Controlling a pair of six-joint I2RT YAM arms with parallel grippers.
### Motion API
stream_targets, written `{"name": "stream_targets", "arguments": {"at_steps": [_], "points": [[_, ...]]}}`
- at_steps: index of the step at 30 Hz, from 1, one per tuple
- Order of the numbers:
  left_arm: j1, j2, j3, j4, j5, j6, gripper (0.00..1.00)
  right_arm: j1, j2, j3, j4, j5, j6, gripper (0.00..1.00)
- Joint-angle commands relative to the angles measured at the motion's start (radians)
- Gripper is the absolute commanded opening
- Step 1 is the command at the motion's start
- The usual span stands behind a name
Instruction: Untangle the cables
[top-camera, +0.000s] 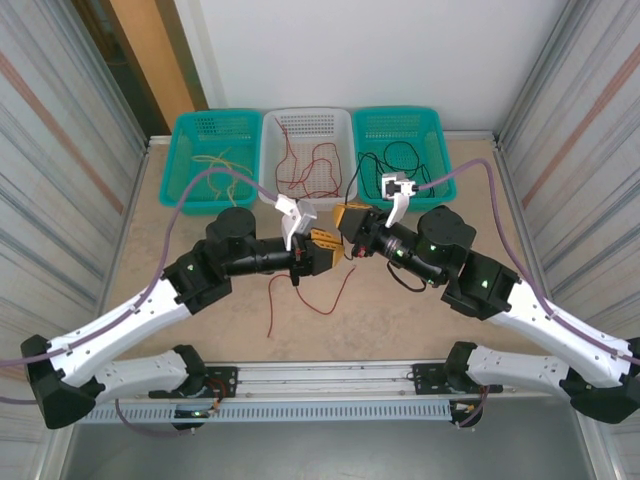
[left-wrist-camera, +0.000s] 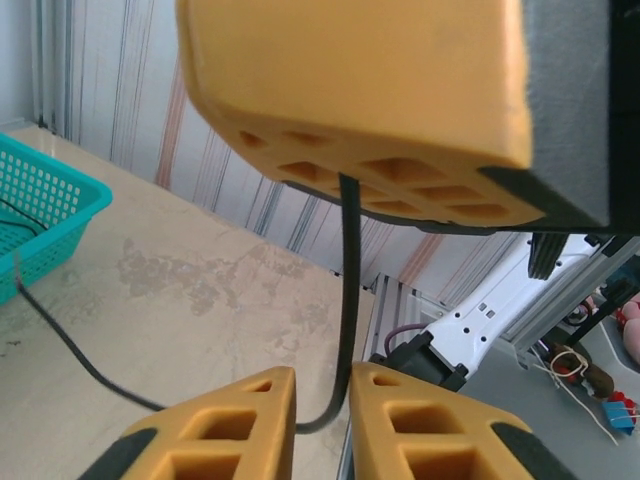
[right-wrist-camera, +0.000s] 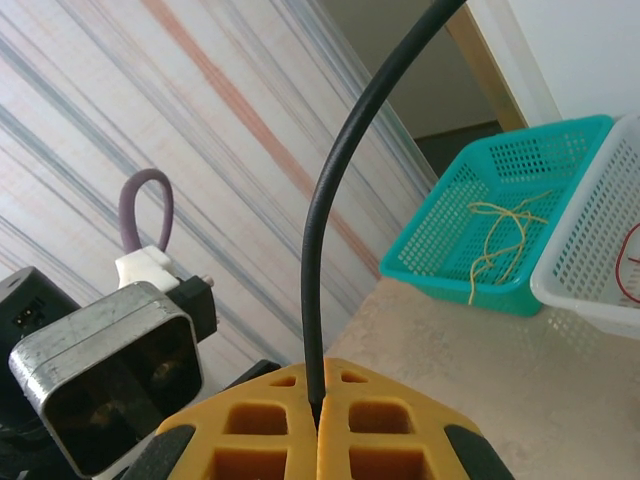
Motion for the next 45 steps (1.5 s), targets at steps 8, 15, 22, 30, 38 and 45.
{"name": "stream_targets", "arguments": {"at_steps": [8,15,22,30,38,45], "points": [[-0.006,0.020,0.035,-0.004,-0.030,-0.003,0.21,0.001,0.009,-0.020,0.008,-0.001,0.022,0.00],[-0.007,0.000,0.033,-0.009,-0.061,0.017,0.27,0.001,0.022,-0.018,-0.006,0.006,0.026,0.00],[-0.007,-0.002,0.030,-0.016,-0.062,0.026,0.08,0.001,0.030,-0.018,-0.012,0.006,0.032,0.01],[-0.004,-0.014,0.018,-0.013,-0.065,0.037,0.00,0.001,0.012,-0.020,-0.043,0.041,0.031,0.26],[0.119,-0.042,-0.032,0.052,0.053,-0.085,0.00,-0.017,-0.079,-0.038,-0.144,0.130,-0.005,0.63],[0.332,-0.029,-0.098,0.256,0.303,-0.366,0.00,-0.045,-0.097,-0.045,-0.256,0.060,-0.006,0.78]]}}
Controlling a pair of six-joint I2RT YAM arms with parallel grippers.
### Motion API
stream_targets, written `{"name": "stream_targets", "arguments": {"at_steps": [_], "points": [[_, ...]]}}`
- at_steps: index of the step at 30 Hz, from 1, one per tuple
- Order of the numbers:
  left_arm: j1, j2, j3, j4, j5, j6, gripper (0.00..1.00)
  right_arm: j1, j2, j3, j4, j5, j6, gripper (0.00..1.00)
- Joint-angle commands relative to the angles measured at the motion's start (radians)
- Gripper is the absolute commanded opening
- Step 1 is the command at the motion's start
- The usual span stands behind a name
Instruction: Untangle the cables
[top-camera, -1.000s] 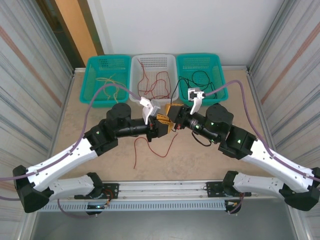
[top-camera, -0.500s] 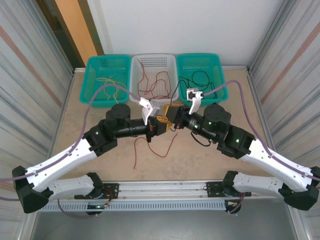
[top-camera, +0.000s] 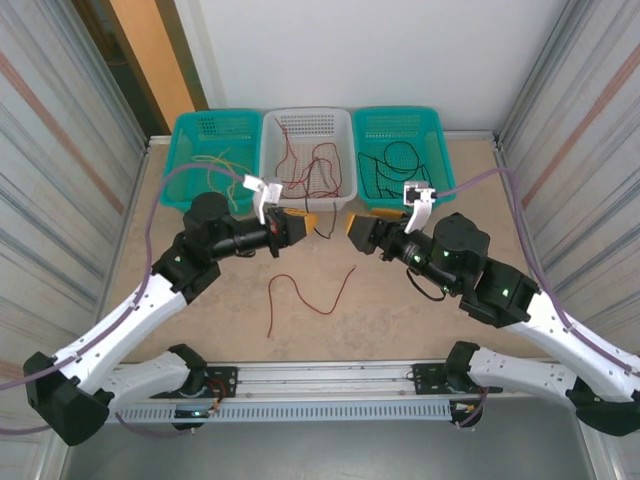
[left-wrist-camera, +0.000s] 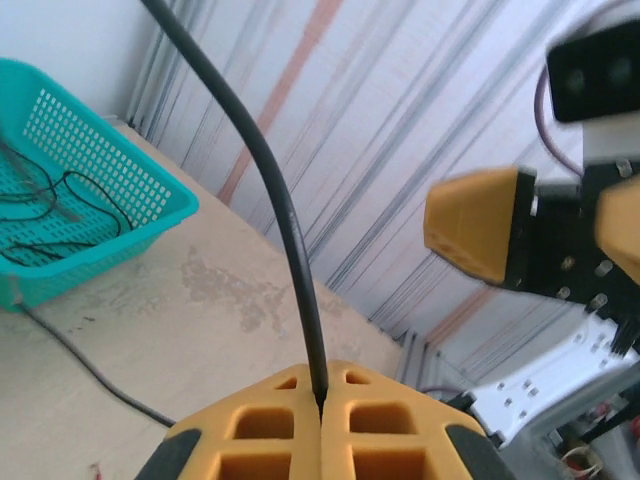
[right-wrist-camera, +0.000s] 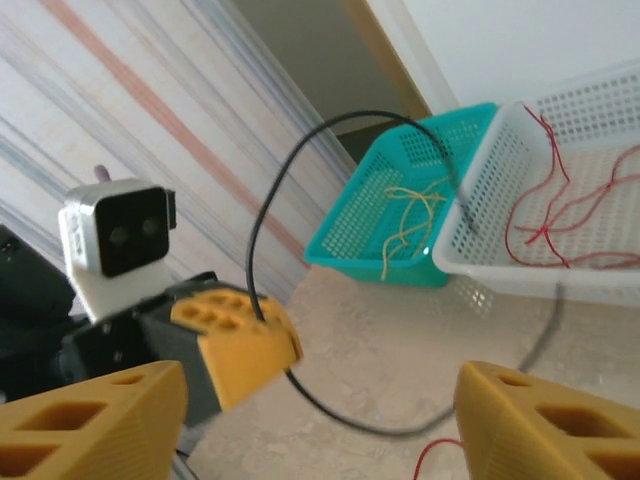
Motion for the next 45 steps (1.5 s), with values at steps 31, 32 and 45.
{"name": "stream_targets", "arguments": {"at_steps": [31,32,45], "points": [[0.056,0.054,0.064,0.124,0.295,-0.208,0.00,0.068,0.241,0.146,-0.171,-0.111,-0.133,0.26],[0.057,0.054,0.062,0.119,0.289,-0.204,0.00,0.068,0.241,0.146,-0.173,-0.111,-0.133,0.24],[0.073,0.016,0.060,-0.040,0.137,-0.138,0.31,0.059,0.238,0.153,-0.185,-0.055,-0.140,0.00]]}}
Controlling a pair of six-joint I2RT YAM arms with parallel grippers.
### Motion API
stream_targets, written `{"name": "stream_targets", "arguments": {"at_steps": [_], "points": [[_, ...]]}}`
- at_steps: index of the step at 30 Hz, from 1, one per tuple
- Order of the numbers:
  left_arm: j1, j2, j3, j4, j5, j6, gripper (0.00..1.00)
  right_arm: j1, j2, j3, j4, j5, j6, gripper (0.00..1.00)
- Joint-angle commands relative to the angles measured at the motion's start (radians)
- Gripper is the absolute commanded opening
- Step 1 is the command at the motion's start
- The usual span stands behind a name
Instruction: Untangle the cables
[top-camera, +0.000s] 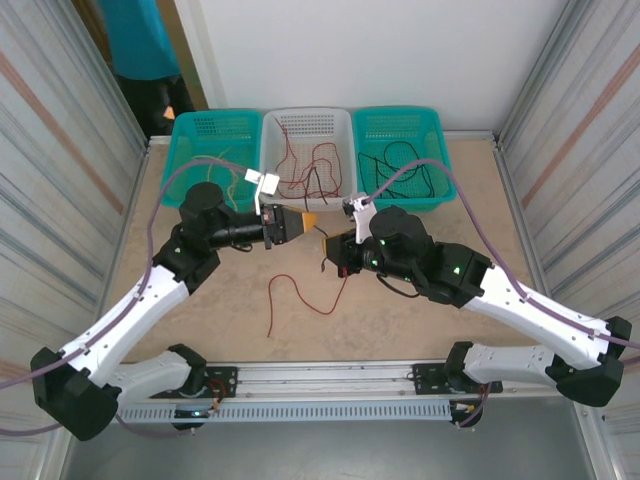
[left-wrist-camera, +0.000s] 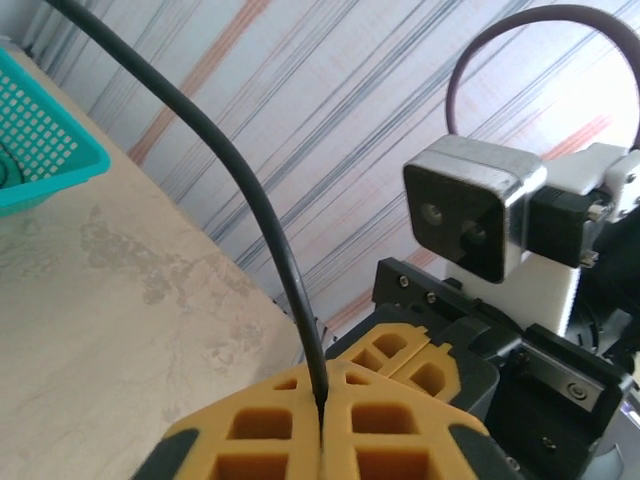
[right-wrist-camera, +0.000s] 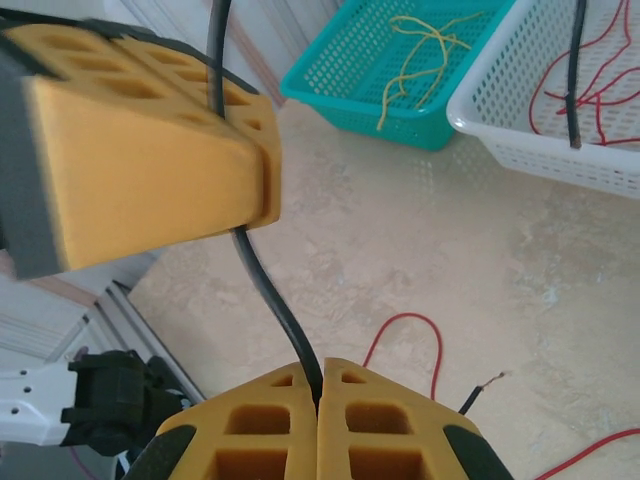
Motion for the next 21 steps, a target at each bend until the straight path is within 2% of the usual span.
{"name": "stream_targets", "arguments": {"at_steps": [1,3,7,11,15,21], "points": [[0.016,-0.029,0.027,-0.076,-0.066,0.045,0.40,-0.016,-0.007,0.049,-0.024,0.061,-0.024,0.00],[0.017,-0.035,0.020,-0.104,-0.083,0.061,0.54,-0.052,-0.010,0.070,-0.044,0.066,-0.035,0.00],[0.017,-0.061,0.002,-0.215,-0.172,0.110,0.65,-0.172,-0.002,0.122,-0.086,0.037,-0.056,0.00],[0.019,-0.077,-0.010,-0.348,-0.266,0.147,0.66,-0.350,0.049,0.218,-0.112,-0.080,-0.094,0.00],[0.020,-0.091,-0.041,-0.424,-0.348,0.130,0.67,-0.513,0.153,0.336,-0.134,-0.158,-0.148,0.00],[0.032,-0.087,-0.094,-0.443,-0.342,0.075,0.66,-0.711,0.374,0.522,-0.174,-0.223,-0.223,0.00]]}}
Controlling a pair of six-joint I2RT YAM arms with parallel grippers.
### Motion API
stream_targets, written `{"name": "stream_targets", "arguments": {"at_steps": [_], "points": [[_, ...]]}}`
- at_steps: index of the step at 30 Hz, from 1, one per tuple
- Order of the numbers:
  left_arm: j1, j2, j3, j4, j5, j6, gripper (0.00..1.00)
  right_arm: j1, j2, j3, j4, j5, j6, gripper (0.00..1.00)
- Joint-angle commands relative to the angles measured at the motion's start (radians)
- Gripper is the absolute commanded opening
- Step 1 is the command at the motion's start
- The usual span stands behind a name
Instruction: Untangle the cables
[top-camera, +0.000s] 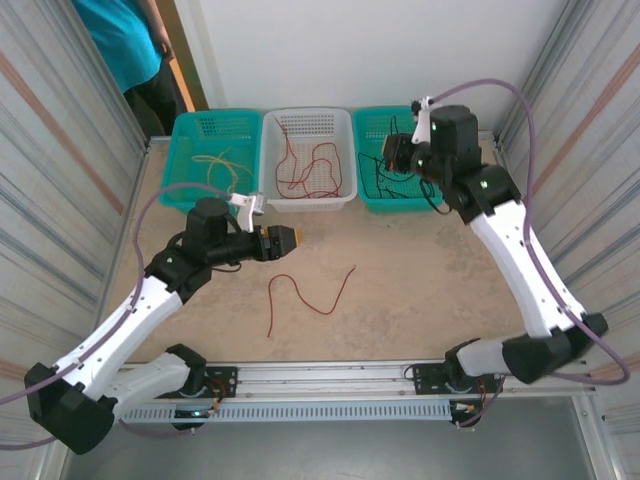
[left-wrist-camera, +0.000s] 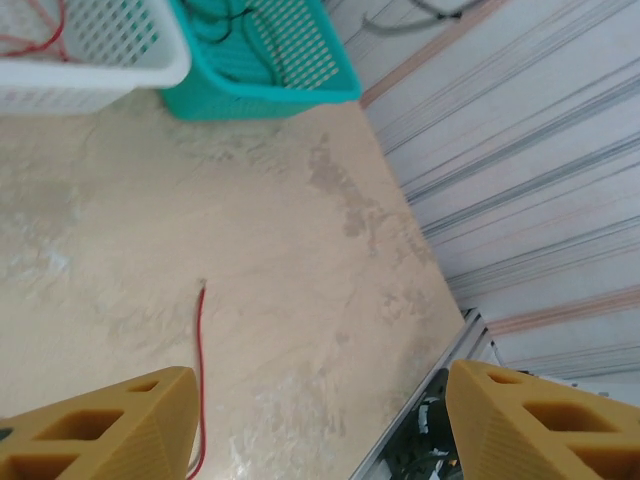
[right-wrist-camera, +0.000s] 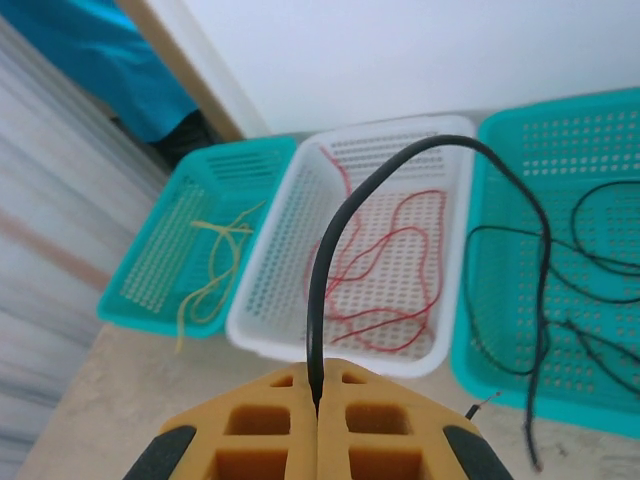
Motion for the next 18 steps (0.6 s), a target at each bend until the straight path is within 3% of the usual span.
{"name": "stream_targets", "arguments": {"at_steps": [1,5,8,9,12,18], "points": [[0.007,-0.011,-0.029,-0.045,-0.032,-0.020,0.66,-0.079,0.115,0.113,-0.061,-0.074,-0.082,0.00],[0.010,-0.013,-0.050,-0.095,-0.084,-0.027,0.67,-0.143,0.272,0.269,-0.109,-0.061,-0.117,0.04],[0.020,-0.008,-0.047,-0.155,-0.123,-0.027,0.66,-0.178,0.371,0.347,-0.151,-0.018,-0.120,0.35],[0.026,-0.007,-0.047,-0.169,-0.126,-0.025,0.67,-0.186,0.400,0.372,-0.174,0.002,-0.114,0.40],[0.039,-0.002,-0.049,-0.202,-0.126,-0.020,0.67,-0.193,0.432,0.388,-0.222,0.018,-0.091,0.45],[0.040,0.027,-0.033,-0.292,-0.183,0.044,0.69,-0.127,0.283,0.144,-0.139,0.034,-0.053,0.45]]}}
